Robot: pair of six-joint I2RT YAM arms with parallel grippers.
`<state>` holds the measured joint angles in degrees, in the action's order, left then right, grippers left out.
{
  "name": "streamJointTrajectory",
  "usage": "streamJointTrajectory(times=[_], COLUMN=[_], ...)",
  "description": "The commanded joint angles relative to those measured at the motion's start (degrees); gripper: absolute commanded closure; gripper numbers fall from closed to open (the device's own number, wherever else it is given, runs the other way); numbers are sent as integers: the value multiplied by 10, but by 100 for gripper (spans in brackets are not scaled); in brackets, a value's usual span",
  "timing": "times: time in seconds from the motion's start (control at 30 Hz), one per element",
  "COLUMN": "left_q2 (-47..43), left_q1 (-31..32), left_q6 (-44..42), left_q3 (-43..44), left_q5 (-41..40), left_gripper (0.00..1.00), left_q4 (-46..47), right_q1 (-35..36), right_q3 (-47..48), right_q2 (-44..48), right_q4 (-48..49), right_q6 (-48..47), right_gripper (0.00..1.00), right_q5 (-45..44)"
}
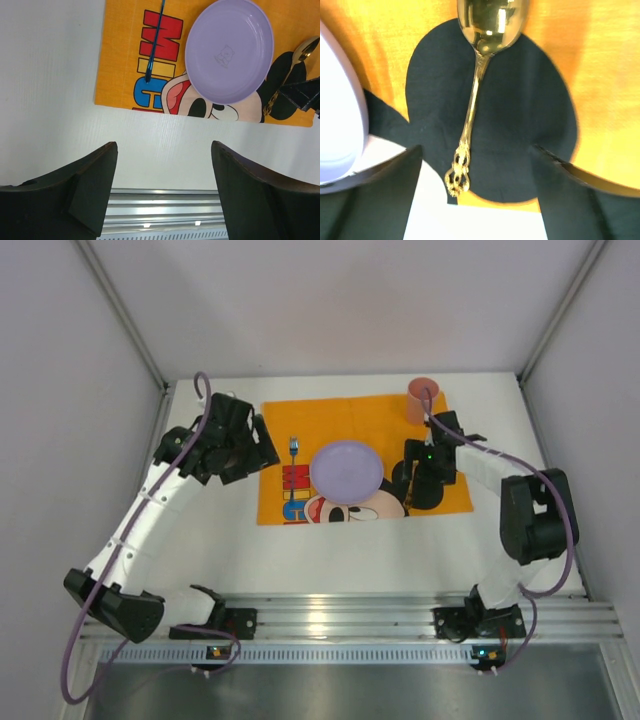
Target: Set the dinner table for one person
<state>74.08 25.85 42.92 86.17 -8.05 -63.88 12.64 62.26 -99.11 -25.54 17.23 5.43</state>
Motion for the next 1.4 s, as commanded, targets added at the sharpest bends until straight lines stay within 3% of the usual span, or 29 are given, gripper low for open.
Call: streamJointTrajectory(times=[0.0, 0.07, 0.23, 0.3, 0.33, 0.5, 0.6, 0.63, 0.73, 0.9, 1.0, 1.37], left_q2=[-18, -20, -17, -11, -1, 9, -34, -53, -148, -290, -356, -367], left_q1=[-4, -4, -4, -4, -4, -3, -1, -1, -2, -3, -4, -3], left_q6=[2, -5, -28, -32, -40, -75, -77, -58, -110, -86, -79, -138], left_q3=[3, -6, -19, -22, -24, -31, -43, -52, -166, -365, -432, -425], left_q5=[-17, -17, -9, -13, -9, 9, -43, -112, -147, -204, -213, -216], left_gripper=[18, 15, 12, 2, 2, 2, 2, 2, 2, 7, 5, 4], left_q4=[-6, 1, 41, 45, 52, 83, 104, 113, 266, 447, 503, 444], right_q1=[10, 15, 36, 60, 67, 84, 84, 84, 84, 85, 85, 85], right_q3=[45, 58, 95, 93, 89, -8, -97, -115, -155, -162, -148, -138], right_q2=[76, 128, 259, 302, 324, 494, 611, 656, 709, 736, 731, 730], right_q4=[-34, -52, -79, -80, -83, -78, -69, -72, -108, -140, -155, -167], right_q6=[-8, -11, -27, -31, -26, 43, 97, 107, 126, 131, 123, 112], right_gripper=[9, 0, 0, 0, 0, 0, 0, 0, 0, 0, 0, 0], right_q5=[-45, -52, -37, -44, -52, -99, -79, -73, -58, -60, -74, -58])
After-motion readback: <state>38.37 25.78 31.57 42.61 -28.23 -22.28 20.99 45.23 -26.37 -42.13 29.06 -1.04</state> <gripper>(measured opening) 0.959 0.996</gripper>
